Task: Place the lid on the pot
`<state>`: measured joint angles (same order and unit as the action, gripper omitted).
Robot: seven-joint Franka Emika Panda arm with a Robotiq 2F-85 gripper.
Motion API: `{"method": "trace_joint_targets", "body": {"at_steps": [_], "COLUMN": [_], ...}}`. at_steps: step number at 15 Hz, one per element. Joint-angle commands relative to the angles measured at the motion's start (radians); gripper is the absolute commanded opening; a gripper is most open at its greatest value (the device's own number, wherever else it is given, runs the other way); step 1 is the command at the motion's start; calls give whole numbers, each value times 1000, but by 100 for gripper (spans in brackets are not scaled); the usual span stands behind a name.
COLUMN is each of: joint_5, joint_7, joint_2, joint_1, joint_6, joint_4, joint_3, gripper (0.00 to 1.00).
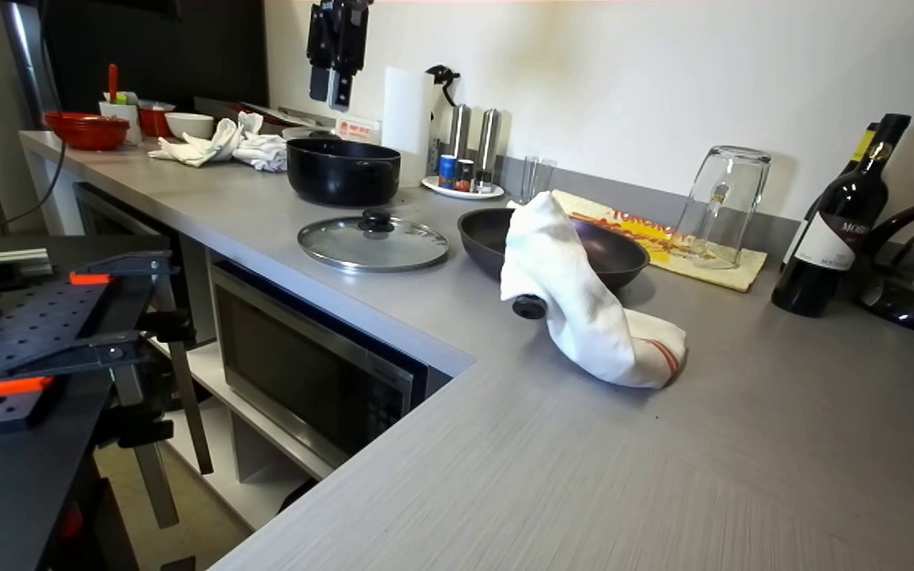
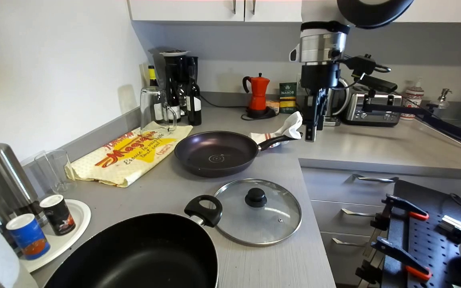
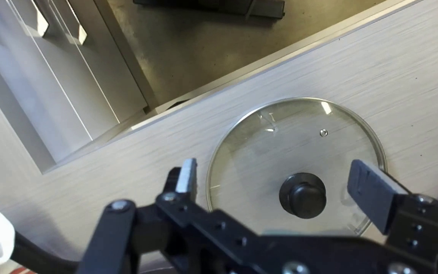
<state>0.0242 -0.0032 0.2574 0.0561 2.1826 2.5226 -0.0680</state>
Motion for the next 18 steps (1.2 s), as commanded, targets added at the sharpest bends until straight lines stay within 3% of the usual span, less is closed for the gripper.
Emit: {"method": "trace_joint_targets", "body": {"at_steps": [1,9,18], "joint_5": [-38,-98,-146], "joint_7": [-3,11,12], "joint_2": [-38,-225,-432], "joint_1": [21,49,91], "joint_6": [132,337,368], "joint_4": [29,-10,-160], "joint_3": [-25,-63,-77], "gripper": [100,100,100]}}
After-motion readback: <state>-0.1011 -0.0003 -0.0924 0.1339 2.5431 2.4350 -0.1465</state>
